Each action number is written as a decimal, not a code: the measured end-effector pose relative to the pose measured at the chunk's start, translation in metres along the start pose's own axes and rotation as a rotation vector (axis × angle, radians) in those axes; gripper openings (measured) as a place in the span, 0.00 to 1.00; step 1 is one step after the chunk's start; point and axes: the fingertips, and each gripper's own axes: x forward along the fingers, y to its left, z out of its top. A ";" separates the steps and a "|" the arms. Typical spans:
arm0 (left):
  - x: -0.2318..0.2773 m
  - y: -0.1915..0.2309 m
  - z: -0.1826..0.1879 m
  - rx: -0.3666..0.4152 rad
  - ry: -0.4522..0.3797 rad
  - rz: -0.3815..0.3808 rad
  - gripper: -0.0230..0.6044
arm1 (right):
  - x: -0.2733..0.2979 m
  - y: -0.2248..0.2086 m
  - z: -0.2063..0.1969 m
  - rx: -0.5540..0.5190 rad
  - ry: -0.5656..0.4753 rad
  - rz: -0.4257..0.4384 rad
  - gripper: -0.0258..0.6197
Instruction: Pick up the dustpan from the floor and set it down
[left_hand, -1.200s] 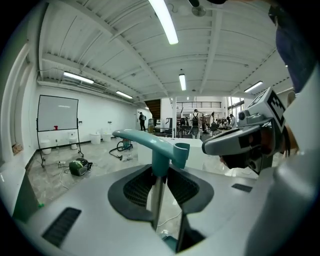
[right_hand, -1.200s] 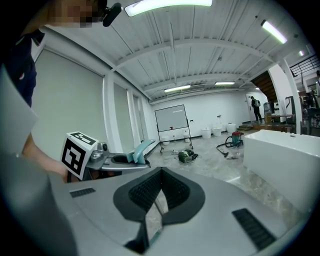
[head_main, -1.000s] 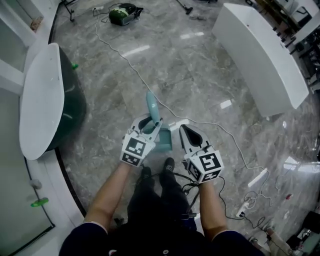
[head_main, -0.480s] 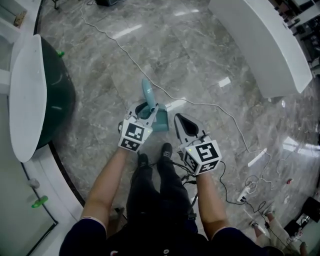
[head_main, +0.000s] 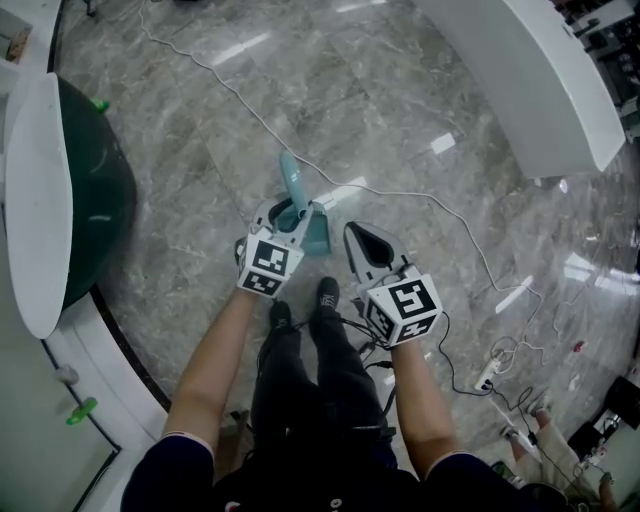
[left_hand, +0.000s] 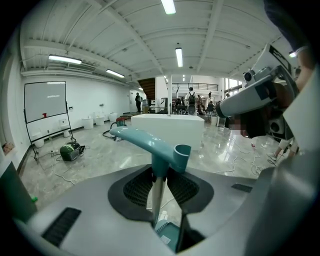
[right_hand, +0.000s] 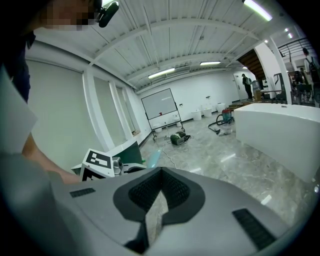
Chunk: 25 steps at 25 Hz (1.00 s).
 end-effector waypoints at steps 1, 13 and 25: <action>0.003 -0.001 0.000 -0.006 -0.003 -0.001 0.20 | 0.001 -0.002 -0.001 0.002 0.001 0.000 0.05; 0.042 -0.012 -0.005 -0.040 0.012 -0.029 0.20 | 0.004 -0.024 -0.006 0.028 -0.004 -0.018 0.05; 0.056 -0.013 -0.008 -0.109 0.019 -0.039 0.20 | 0.004 -0.025 -0.016 0.051 0.001 -0.015 0.05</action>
